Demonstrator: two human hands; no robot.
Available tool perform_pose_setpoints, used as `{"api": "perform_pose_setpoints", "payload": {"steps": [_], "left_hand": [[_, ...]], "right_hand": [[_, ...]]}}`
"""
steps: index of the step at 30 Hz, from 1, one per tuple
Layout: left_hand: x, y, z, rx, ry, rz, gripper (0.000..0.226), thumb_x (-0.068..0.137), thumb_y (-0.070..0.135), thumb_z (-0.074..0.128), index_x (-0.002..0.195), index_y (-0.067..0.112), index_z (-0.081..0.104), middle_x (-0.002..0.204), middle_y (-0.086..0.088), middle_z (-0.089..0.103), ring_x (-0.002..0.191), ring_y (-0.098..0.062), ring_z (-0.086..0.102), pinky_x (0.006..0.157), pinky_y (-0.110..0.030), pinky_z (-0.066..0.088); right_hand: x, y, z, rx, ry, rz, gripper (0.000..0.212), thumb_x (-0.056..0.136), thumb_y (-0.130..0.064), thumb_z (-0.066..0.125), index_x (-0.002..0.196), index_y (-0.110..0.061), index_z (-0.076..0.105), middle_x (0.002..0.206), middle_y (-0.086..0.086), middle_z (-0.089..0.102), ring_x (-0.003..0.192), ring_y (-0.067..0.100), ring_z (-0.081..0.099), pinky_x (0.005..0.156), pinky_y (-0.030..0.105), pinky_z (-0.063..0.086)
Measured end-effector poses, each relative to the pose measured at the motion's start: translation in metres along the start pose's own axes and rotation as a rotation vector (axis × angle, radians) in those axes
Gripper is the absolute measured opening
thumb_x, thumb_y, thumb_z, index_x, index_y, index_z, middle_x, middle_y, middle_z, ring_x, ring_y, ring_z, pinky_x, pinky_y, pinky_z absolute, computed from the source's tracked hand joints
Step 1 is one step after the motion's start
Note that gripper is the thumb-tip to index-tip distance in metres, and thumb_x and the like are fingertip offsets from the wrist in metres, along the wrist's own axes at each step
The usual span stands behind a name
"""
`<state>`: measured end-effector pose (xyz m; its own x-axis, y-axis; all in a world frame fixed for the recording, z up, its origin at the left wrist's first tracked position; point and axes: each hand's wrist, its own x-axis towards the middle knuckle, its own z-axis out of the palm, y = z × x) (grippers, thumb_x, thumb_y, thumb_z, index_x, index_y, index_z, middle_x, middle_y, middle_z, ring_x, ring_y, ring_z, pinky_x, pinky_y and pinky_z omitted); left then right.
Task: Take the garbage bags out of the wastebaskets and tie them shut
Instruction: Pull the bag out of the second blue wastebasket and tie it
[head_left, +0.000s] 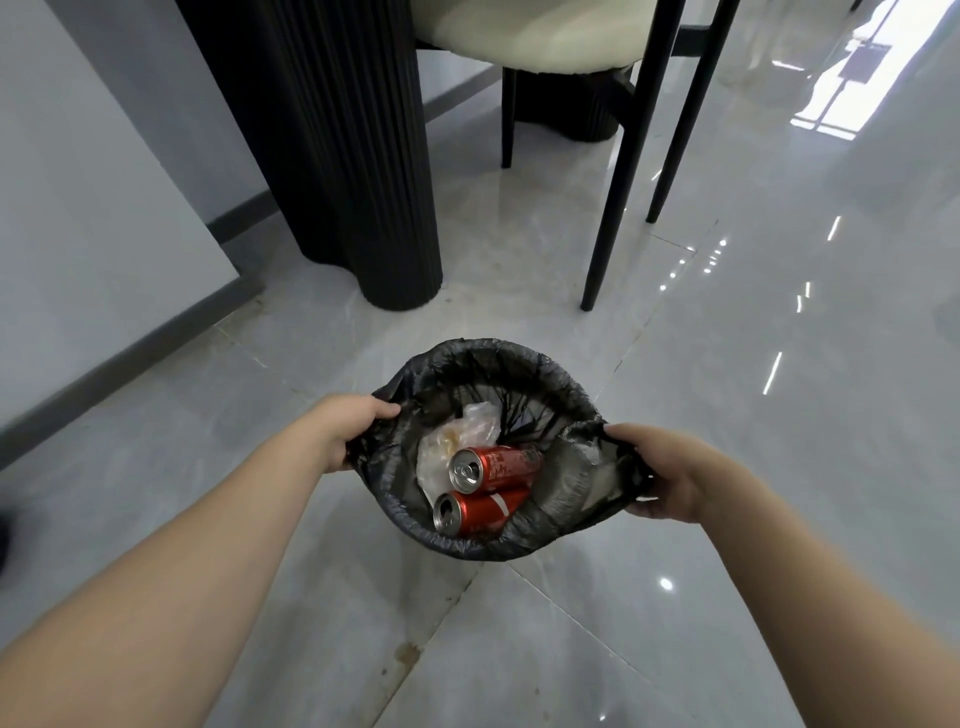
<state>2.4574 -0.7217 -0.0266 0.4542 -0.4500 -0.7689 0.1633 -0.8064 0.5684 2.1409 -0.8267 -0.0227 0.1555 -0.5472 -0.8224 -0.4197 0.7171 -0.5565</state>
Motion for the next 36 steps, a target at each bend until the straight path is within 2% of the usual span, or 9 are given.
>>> {"api": "perform_pose_setpoints", "payload": {"steps": [3,6,11,17,20,25,29,32,36], "left_hand": [[0.005,0.002,0.000,0.075,0.186,0.152,0.023,0.080,0.016,0.077,0.087,0.007,0.057,0.081,-0.011,0.066,0.069,-0.025,0.063,0.054,-0.032,0.051],[0.004,0.006,0.002,0.306,0.336,0.267,0.027,0.077,0.021,0.077,0.080,0.007,0.054,0.084,-0.015,0.065,0.079,-0.033,0.064,0.073,-0.046,0.057],[-0.003,0.009,0.004,0.617,0.497,0.469,0.018,0.083,0.023,0.066,0.073,0.012,0.055,0.075,-0.010,0.064,0.072,-0.032,0.061,0.062,-0.033,0.047],[-0.010,0.024,-0.001,-0.284,0.110,0.089,0.027,0.097,0.007,0.048,0.070,0.011,0.046,0.049,-0.001,0.041,0.030,-0.008,0.035,0.033,-0.014,0.042],[-0.015,0.037,-0.013,-0.454,-0.068,0.061,0.028,0.099,0.013,0.047,0.071,0.013,0.045,0.039,0.005,0.040,0.027,-0.004,0.032,0.033,-0.013,0.040],[-0.028,0.036,-0.006,0.158,0.100,0.141,0.014,0.096,0.011,0.048,0.086,0.011,0.057,0.083,-0.005,0.058,0.077,-0.023,0.056,0.068,-0.035,0.048],[-0.037,0.057,-0.005,-0.108,0.073,0.166,0.021,0.098,0.005,0.041,0.083,0.008,0.055,0.073,-0.009,0.060,0.061,-0.022,0.057,0.053,-0.034,0.047],[-0.039,0.068,0.002,-0.026,0.096,0.217,0.015,0.096,0.002,0.042,0.090,0.004,0.055,0.074,-0.012,0.059,0.061,-0.025,0.056,0.055,-0.030,0.045],[-0.039,0.063,0.018,0.677,0.389,0.425,0.010,0.088,0.003,0.046,0.096,0.001,0.053,0.088,-0.014,0.051,0.089,-0.037,0.058,0.064,-0.032,0.040]], "right_hand": [[-0.003,-0.007,-0.003,0.060,-0.080,-0.016,0.019,0.090,-0.033,0.060,0.088,-0.014,0.065,0.066,0.002,0.071,0.051,0.016,0.068,0.045,0.023,0.051],[-0.006,-0.012,-0.001,0.097,-0.139,0.003,0.021,0.094,-0.031,0.055,0.083,-0.015,0.064,0.060,0.000,0.070,0.045,0.012,0.066,0.041,0.020,0.049],[-0.011,-0.016,0.007,0.123,-0.206,0.045,0.021,0.091,-0.031,0.060,0.087,-0.011,0.065,0.068,0.007,0.073,0.051,0.018,0.068,0.047,0.024,0.054],[-0.015,-0.008,0.012,0.107,-0.285,0.008,0.017,0.092,-0.020,0.057,0.096,-0.007,0.066,0.081,0.009,0.074,0.064,0.020,0.071,0.057,0.029,0.056],[-0.016,-0.009,0.013,0.268,-0.332,-0.067,0.013,0.092,-0.007,0.053,0.097,-0.003,0.065,0.089,0.012,0.070,0.067,0.021,0.071,0.057,0.030,0.057],[-0.017,-0.013,0.019,0.467,-0.340,-0.172,0.014,0.091,0.000,0.051,0.101,-0.007,0.057,0.081,0.016,0.074,0.066,0.027,0.072,0.057,0.035,0.059],[-0.023,-0.024,0.023,0.461,-0.156,-0.253,0.013,0.090,-0.004,0.047,0.097,-0.007,0.057,0.071,0.012,0.071,0.058,0.024,0.068,0.054,0.032,0.057],[-0.030,-0.036,0.027,0.387,-0.034,-0.358,0.019,0.090,-0.005,0.046,0.102,-0.006,0.060,0.083,0.014,0.069,0.065,0.024,0.065,0.056,0.029,0.052],[-0.042,-0.050,0.039,0.285,0.003,-0.487,0.021,0.082,-0.003,0.045,0.096,-0.008,0.060,0.081,0.013,0.055,0.061,0.021,0.053,0.053,0.027,0.042]]}}
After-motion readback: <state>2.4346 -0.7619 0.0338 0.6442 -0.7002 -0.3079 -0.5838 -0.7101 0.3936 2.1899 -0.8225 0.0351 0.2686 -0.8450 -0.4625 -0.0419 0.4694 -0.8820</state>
